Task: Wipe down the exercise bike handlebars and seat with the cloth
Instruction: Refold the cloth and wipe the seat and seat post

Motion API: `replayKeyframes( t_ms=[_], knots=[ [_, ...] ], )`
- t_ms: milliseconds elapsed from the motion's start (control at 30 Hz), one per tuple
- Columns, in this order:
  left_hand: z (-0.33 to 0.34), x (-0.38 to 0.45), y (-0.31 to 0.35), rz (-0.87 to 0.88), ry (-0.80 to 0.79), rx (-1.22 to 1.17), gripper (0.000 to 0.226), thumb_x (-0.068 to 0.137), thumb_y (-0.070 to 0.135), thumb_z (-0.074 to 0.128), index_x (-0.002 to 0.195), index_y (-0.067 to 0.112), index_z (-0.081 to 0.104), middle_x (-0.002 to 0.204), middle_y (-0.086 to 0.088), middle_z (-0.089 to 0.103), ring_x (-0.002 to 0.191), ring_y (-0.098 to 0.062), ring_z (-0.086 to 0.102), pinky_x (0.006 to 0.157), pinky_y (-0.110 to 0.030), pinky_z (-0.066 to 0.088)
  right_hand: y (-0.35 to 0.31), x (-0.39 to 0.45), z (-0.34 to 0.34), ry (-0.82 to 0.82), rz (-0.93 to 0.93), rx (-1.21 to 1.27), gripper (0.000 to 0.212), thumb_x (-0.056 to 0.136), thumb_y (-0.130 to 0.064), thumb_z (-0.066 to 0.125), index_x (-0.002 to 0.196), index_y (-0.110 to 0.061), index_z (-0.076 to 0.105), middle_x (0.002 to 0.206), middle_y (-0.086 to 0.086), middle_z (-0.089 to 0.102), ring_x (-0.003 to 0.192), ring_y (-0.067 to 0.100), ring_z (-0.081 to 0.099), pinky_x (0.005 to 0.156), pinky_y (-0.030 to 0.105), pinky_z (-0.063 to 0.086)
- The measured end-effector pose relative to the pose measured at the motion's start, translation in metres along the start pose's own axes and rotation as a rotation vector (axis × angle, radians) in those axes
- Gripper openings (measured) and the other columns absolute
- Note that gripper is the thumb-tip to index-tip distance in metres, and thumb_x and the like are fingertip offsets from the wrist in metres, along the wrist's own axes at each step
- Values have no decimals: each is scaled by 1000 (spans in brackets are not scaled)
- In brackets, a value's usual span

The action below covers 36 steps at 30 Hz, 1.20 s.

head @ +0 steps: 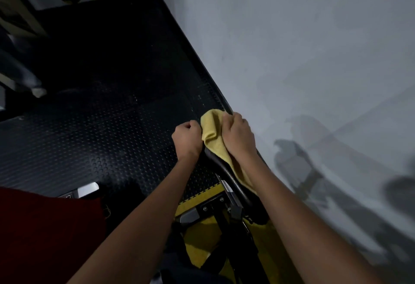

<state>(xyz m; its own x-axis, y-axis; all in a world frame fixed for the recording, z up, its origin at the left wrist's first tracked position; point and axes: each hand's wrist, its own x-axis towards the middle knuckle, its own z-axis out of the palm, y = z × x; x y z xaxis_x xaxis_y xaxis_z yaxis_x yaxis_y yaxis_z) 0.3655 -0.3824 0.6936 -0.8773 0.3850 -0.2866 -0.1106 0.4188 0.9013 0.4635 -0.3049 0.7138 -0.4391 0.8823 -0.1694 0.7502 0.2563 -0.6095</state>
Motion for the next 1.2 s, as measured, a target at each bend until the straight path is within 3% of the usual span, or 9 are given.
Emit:
replayKeyframes(
  t_ms=[100,233,367,567,733,833,1000,1100,1200],
  knots=[
    [-1,-1,-1,-2,-5,8,38,92,19,47,55,12,47,54,1,43,49,-11,34,46,-27,33,4,-18,-1,-1,-30,-43,66,105,-53,25,154,-9,25,145,21,44,122,35,54,93,39,46],
    [1,-1,-1,-18,-11,-14,37,92,20,47,56,13,49,52,2,44,46,-9,34,43,-25,34,32,-94,-11,-24,-144,-267,76,100,-63,16,158,-18,-2,149,14,37,103,20,60,68,20,45],
    [2,-1,-4,6,-1,-35,39,93,22,48,54,15,46,51,4,43,41,-5,33,40,-23,32,53,-146,-20,-24,-200,-395,77,99,-64,16,160,-21,-5,155,9,37,126,20,53,92,27,48],
    [2,1,-4,-15,5,-36,38,92,24,47,56,13,49,50,5,44,39,-5,33,38,-22,32,23,-73,1,10,-152,-275,77,100,-63,20,158,-15,4,157,24,24,125,35,53,85,35,51],
    [1,2,-4,7,-9,-37,40,92,20,48,53,13,48,51,3,42,44,-7,33,41,-23,32,2,8,6,14,-53,-88,60,106,-51,26,152,-13,35,141,23,48,119,38,56,86,34,43],
    [0,1,-5,2,-12,-40,39,93,19,48,55,12,49,52,3,42,45,-8,32,39,-19,30,9,-12,3,6,-119,-114,68,105,-55,27,157,-11,22,148,22,40,123,35,53,92,37,47],
    [1,0,-4,-12,-4,-40,40,92,21,48,53,15,46,50,5,44,42,-6,34,38,-20,32,49,-118,-17,-55,-233,-278,78,98,-66,15,160,-22,-4,152,11,38,99,14,56,68,12,40],
    [3,-2,-4,7,5,-66,42,93,21,48,52,16,43,49,6,42,37,-3,33,36,-18,30,62,-150,-26,-54,-301,-332,78,100,-64,22,161,-23,-5,159,7,31,127,20,51,90,23,46],
    [2,-2,-3,6,9,-57,43,93,20,48,51,16,42,48,8,41,34,-3,33,35,-17,28,48,-130,-19,-25,-306,-381,79,100,-64,23,160,-20,-3,156,14,31,114,24,59,74,24,47]
  ],
)
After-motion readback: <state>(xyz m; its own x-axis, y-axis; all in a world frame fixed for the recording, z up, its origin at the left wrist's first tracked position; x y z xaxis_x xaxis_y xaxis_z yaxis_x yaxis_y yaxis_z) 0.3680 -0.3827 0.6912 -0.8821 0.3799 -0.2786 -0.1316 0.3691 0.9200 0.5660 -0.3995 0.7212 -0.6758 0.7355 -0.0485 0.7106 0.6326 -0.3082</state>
